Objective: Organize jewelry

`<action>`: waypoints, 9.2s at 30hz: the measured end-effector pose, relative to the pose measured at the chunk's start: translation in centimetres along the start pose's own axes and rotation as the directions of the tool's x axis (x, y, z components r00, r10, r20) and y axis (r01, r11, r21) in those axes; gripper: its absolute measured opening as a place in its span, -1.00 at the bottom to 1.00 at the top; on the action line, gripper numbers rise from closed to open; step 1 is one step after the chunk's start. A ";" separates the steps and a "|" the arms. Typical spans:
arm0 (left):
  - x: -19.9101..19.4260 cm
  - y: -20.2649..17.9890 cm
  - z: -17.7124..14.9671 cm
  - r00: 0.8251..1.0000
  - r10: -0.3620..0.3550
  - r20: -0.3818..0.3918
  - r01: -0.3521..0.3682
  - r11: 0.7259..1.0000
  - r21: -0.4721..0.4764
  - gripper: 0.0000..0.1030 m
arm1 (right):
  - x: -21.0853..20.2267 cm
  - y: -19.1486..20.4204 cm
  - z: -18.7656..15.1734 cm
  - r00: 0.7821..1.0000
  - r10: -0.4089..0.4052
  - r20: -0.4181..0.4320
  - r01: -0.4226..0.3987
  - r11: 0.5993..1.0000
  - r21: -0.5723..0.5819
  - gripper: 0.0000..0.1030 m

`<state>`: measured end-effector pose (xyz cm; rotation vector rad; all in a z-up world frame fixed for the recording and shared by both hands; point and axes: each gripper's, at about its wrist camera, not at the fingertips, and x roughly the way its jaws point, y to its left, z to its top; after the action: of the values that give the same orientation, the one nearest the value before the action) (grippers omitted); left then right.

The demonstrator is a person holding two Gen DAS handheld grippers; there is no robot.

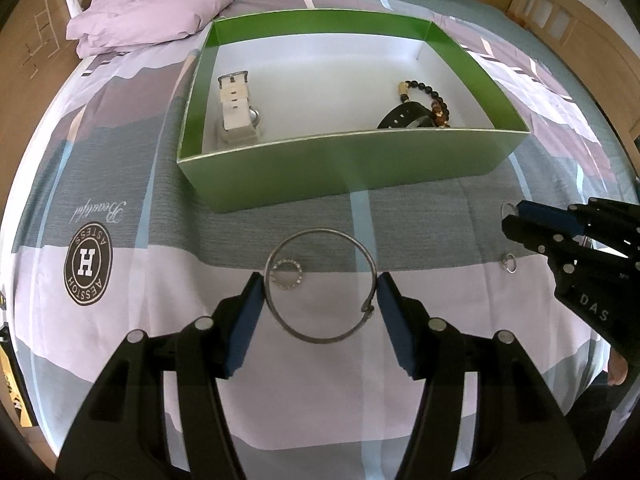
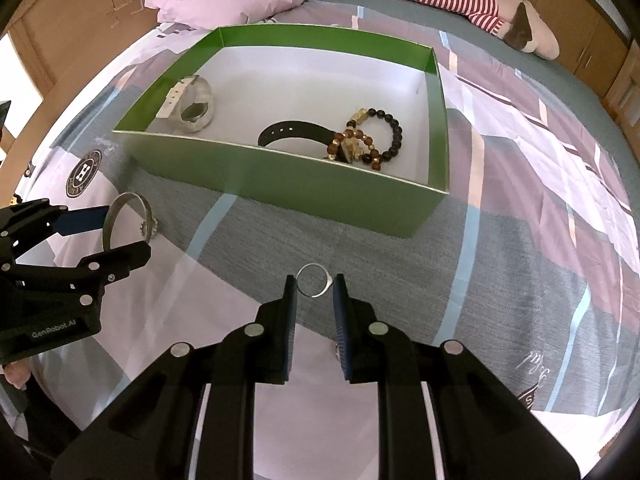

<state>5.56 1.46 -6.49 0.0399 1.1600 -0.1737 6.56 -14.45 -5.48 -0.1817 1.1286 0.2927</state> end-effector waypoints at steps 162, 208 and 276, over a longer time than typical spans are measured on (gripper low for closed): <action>4.3 2.0 2.7 0.997 -0.062 -0.054 0.056 0.993 -0.102 -0.48 | 2.4 -1.9 -2.4 0.992 0.079 -0.096 -0.066 0.989 0.130 -0.62; 1.8 1.4 1.9 1.000 0.014 0.002 -0.014 0.998 -0.063 -0.60 | 0.5 -3.4 -2.1 0.993 0.115 -0.028 -0.109 0.981 0.160 -0.62; -0.7 5.4 10.2 0.982 0.015 0.189 0.021 0.982 -0.186 -0.60 | 0.1 -3.4 5.9 0.960 0.014 0.280 -0.072 0.978 0.197 -0.62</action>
<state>15.39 5.62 -2.12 -0.1422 0.9815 -0.0682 12.76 -15.91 -3.09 0.0665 0.8774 0.2301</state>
